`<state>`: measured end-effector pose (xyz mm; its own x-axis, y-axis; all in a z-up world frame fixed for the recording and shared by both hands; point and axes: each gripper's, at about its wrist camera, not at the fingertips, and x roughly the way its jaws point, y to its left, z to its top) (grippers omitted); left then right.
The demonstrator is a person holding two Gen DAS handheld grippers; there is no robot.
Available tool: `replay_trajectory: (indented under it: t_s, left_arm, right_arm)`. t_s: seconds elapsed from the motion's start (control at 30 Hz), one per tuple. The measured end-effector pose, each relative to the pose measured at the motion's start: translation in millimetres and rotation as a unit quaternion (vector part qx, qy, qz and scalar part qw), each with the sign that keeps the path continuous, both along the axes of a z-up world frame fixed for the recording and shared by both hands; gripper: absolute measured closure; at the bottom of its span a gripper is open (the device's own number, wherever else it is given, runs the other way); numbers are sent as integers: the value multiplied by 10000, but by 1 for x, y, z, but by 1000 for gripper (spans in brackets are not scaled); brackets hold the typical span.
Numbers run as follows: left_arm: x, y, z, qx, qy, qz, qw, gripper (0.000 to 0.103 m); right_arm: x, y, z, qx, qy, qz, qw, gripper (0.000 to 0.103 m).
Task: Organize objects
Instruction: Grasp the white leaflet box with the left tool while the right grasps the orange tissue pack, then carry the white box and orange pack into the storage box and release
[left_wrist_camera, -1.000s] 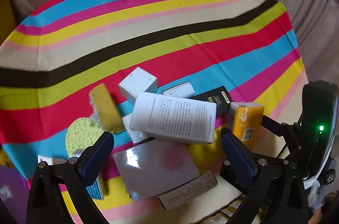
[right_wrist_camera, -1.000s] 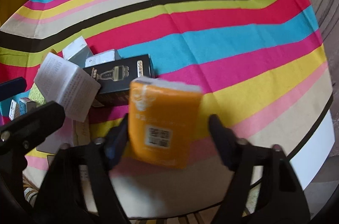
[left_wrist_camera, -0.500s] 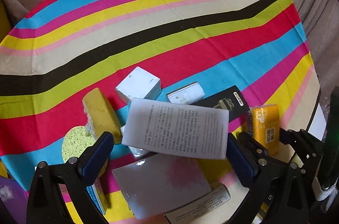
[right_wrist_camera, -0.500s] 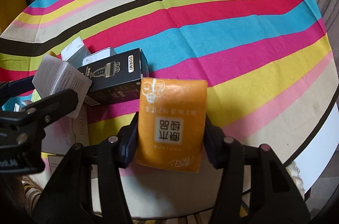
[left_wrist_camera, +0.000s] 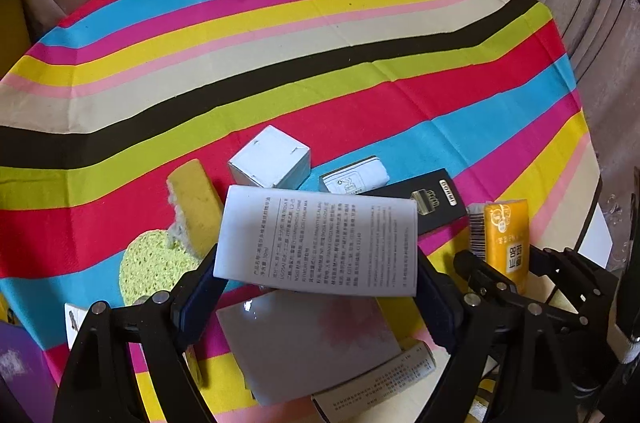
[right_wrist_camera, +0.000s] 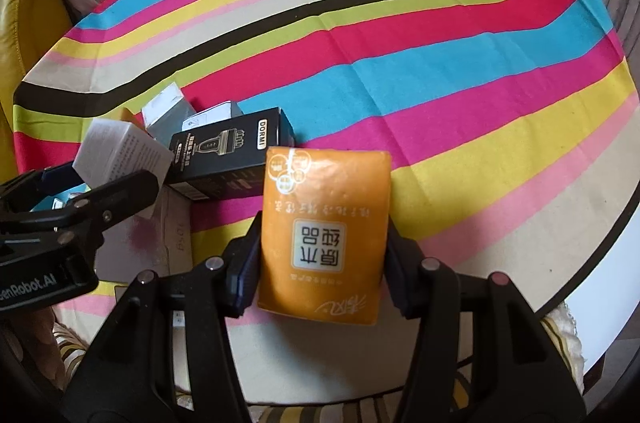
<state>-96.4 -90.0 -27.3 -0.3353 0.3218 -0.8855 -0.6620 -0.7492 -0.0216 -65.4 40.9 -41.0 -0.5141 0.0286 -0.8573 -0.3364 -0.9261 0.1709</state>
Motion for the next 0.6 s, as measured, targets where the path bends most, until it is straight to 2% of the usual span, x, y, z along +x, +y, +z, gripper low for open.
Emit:
replay_trajectory:
  t_s: [0.53,0.57,0.6]
  left_arm:
    - [40,-39,41,402,338,532,9972,16]
    - [43,-43,44,439,347,586,9967,16]
    - [45,-48,47,475,348,628,9963,16]
  right_arm:
    - [24,-7,30,-51,614,131,9980,47]
    - [23,-8,32,-3,647,-148,9978,47]
    - [24,-10,35,15,679,-116,9976,47]
